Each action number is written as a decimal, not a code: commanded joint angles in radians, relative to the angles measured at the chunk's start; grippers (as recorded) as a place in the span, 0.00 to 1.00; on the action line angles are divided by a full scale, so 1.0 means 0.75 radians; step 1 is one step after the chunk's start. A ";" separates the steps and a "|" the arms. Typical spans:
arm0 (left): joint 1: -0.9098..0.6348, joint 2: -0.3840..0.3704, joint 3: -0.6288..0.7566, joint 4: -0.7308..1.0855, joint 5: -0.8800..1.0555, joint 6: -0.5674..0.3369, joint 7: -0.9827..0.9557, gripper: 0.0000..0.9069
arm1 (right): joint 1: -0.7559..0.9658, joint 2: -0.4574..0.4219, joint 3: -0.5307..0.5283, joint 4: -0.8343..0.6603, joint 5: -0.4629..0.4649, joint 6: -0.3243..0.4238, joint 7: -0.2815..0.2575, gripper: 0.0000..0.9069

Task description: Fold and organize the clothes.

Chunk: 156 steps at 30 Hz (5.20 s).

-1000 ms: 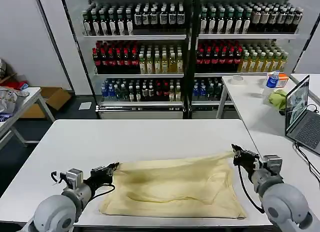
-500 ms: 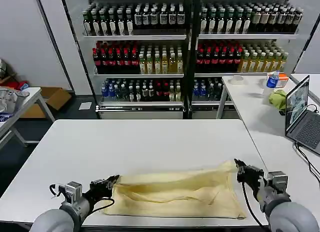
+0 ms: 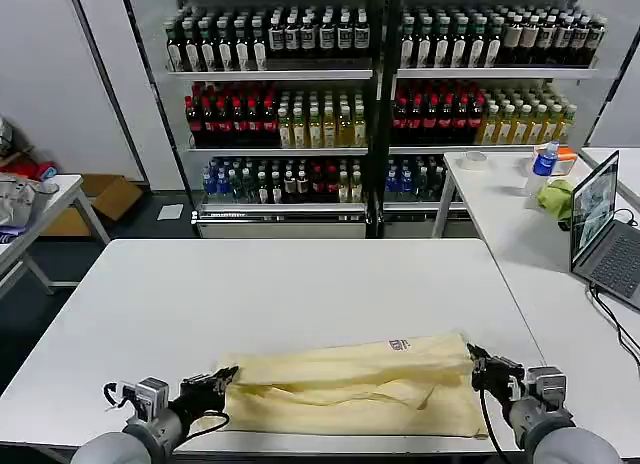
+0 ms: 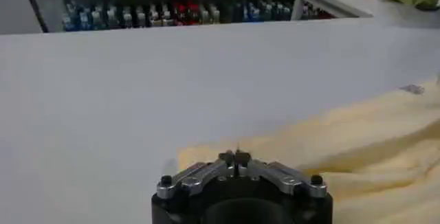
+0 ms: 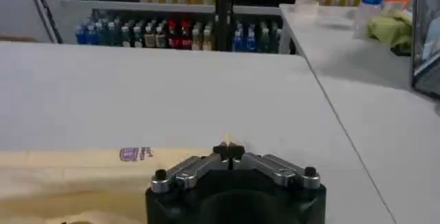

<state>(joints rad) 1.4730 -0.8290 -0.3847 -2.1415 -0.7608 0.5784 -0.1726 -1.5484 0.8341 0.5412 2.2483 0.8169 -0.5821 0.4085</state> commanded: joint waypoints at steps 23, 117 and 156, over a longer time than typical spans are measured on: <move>0.124 -0.186 -0.054 -0.059 0.057 -0.003 -0.118 1.00 | -0.116 0.037 0.043 0.069 -0.129 0.004 -0.022 1.00; -0.121 -0.363 0.069 -0.164 -0.498 -0.004 -0.277 0.01 | 0.062 -0.060 -0.019 0.033 -0.041 0.004 -0.016 1.00; -0.096 -0.345 -0.172 -0.145 -0.432 -0.009 -0.173 1.00 | 0.103 -0.047 -0.070 0.028 -0.050 0.004 -0.015 1.00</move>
<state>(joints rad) 1.3320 -1.1475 -0.3213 -2.2203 -1.0948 0.5701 -0.3175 -1.4742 0.7975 0.4919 2.2693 0.7799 -0.5790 0.3971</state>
